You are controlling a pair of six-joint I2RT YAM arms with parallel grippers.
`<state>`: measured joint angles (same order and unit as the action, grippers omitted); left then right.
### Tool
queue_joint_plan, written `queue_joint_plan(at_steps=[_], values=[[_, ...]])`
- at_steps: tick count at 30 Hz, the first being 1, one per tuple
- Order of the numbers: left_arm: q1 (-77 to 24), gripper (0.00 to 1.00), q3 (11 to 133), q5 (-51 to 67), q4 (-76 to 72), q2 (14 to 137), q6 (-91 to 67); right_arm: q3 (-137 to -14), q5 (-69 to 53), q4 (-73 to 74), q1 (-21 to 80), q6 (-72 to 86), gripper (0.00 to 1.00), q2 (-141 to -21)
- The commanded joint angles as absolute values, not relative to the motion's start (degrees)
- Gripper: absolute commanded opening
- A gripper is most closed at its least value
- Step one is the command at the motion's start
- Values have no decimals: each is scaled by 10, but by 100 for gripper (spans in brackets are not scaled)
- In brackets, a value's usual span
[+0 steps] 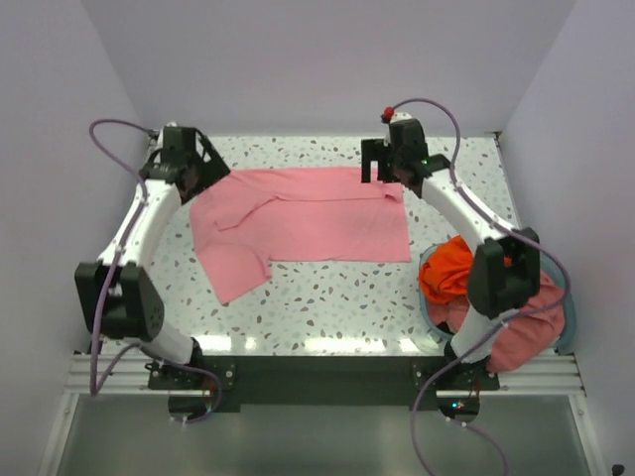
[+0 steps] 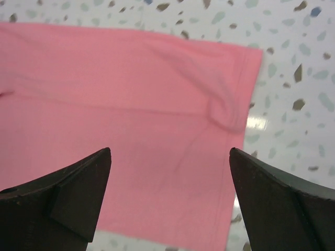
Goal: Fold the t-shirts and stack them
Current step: Fold the tshirt
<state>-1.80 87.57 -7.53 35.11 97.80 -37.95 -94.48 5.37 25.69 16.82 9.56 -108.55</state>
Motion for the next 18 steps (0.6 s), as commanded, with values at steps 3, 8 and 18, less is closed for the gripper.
queue_joint_plan(at_steps=[3, 8, 18], values=[[-62, 100, 628, -146, 447, 804, -464, -696, 93, 212, 214, 213, 99, -879], [-97, 100, 461, -84, 439, 721, -505, -573, 119, 217, 223, 267, 99, -787], [-105, 86, 328, -29, 365, 732, -529, -527, 155, 237, 224, 297, 99, -751]])
